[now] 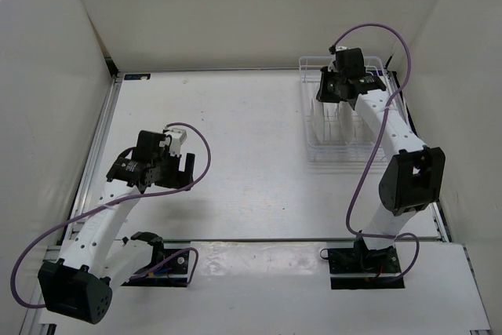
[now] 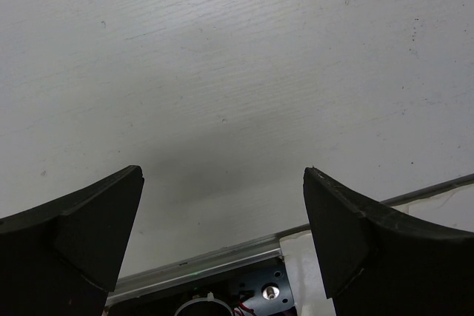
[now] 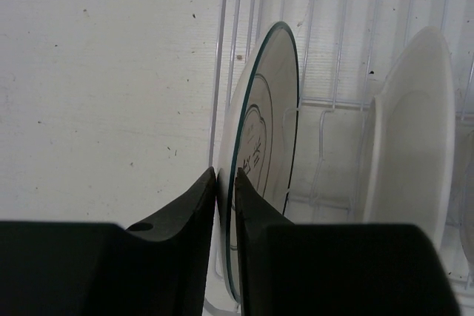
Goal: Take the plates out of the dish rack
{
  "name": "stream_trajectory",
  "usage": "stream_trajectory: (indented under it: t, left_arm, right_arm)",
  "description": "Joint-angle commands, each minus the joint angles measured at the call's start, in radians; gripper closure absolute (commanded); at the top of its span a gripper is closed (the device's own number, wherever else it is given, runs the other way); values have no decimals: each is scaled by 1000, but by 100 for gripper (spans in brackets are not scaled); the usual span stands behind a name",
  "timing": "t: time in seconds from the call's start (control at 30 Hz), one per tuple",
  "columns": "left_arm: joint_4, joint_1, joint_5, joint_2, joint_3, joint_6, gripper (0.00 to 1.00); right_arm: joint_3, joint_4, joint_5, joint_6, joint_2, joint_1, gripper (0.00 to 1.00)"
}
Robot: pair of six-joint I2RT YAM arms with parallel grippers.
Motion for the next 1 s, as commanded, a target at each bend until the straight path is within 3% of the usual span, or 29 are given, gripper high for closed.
stream_trajectory:
  t: [0.0,0.23,0.47,0.63,0.87,0.97]
  left_arm:
    - [-4,1,1,-5,39,-3,0]
    - [-5,1,4,-1,39,-4,0]
    - [-5,1,7,4,42,-4,0]
    - [-5,3,9,6,40,-4,0]
    - [-5,3,9,9,43,-3,0]
    - [-5,3,12,13,43,-3,0]
  right_arm:
    - [61,-13,13,-17,2,-2,80]
    - [107,-46,24,-30,-10,-5,87]
    - [109,-46,16,-27,-18,-5,87]
    - [99,-43,-4,-11,-12,-6,77]
    - [92,-41,-34,-2,5,-5,76]
    - [83,-35,-46,-2,17,-6,82]
